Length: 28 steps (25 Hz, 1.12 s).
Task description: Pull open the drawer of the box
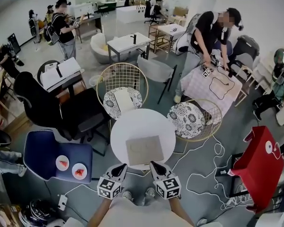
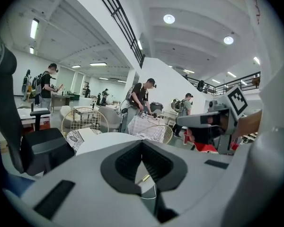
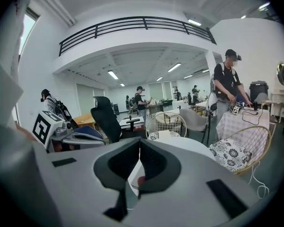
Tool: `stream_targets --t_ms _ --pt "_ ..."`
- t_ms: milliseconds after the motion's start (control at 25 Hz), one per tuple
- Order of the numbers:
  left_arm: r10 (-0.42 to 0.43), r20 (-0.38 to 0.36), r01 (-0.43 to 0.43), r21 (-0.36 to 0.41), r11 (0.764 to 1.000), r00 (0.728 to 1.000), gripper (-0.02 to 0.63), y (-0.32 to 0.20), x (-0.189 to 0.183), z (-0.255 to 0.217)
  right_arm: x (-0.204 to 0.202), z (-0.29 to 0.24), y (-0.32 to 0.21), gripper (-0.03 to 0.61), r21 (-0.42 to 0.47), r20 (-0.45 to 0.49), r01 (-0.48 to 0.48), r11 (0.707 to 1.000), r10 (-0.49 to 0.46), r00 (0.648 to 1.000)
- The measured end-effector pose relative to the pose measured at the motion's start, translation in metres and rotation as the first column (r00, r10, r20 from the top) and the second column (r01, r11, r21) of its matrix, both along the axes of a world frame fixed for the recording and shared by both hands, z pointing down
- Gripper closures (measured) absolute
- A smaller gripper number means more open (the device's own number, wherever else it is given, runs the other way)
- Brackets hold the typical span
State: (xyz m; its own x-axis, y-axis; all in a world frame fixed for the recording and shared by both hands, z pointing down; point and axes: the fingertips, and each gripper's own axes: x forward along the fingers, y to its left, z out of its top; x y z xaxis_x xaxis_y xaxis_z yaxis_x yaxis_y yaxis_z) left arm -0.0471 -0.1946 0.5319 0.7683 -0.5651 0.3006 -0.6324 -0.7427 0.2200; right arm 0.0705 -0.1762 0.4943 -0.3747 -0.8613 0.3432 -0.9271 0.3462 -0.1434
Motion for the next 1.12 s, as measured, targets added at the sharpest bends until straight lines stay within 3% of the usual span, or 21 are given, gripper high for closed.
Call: stream_targets --t_ms 240,520,800,1120 --pt "-0.024 0.03 0.025 -0.033 0.999 0.999 0.602 0.007 0.004 0.016 0.005 0.023 -0.002 0.561 -0.057 0.001 0.029 0.998 -0.029 1.0" --pt "-0.035 0.058 0.042 -0.122 0.992 0.998 0.603 0.025 -0.001 0.064 0.0 0.081 0.025 0.561 -0.19 0.024 0.032 0.981 -0.028 0.999" --pt "-0.03 0.075 0.046 -0.212 0.976 0.997 0.603 0.056 -0.004 0.112 -0.004 0.148 0.073 0.561 -0.348 0.031 0.027 0.937 -0.017 0.999" --pt "-0.033 0.099 0.063 -0.318 0.946 0.995 0.601 0.095 -0.009 0.167 -0.003 0.2 0.119 0.561 -0.463 0.031 0.011 0.886 0.004 1.0"
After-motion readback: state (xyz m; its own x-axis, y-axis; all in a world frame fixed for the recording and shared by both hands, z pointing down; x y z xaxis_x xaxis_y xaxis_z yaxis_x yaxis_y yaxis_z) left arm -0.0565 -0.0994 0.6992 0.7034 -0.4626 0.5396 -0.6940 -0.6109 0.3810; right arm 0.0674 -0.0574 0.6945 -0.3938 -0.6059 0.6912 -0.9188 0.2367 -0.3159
